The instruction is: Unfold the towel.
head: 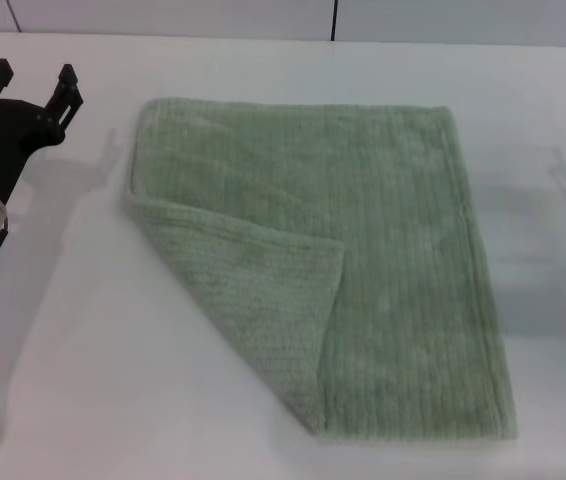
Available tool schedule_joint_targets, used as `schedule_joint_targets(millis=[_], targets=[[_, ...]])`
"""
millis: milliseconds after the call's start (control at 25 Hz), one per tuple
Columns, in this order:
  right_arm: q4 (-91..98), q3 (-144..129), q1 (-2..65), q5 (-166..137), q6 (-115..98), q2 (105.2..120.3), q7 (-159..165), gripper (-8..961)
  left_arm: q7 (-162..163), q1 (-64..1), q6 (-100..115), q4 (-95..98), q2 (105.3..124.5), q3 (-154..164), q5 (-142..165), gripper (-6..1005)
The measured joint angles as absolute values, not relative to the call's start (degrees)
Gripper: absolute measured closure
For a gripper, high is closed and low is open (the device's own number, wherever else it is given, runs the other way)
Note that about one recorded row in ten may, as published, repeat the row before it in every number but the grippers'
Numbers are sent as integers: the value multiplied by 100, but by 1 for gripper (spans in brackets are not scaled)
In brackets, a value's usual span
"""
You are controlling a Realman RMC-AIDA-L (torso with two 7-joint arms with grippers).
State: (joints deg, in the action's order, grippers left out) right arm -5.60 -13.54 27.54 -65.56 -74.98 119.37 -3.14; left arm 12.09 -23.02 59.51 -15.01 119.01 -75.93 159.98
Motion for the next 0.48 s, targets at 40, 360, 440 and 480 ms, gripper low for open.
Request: schedule_joint_targets(millis=[40, 360, 440, 480], targets=[[-560, -1354, 2754, -6556, -7498, 11937, -314, 121, 1209, -2302, 5951, -1501, 11901, -7593, 15998, 215], [-506, -1336, 2810, -6568, -7590, 11937, -316, 120, 1195, -2413, 5787, -1423, 11902, -7593, 15701, 215], [-503, -1336, 2818, -6567, -7591, 11939, -317, 120, 1195, -2413, 5787, -1423, 11902, -7593, 15701, 215], [-502, -1336, 2821, -6567, -7593, 11940, -317, 120, 1195, -2429, 5744, -1420, 11900, -7594, 15631, 215]])
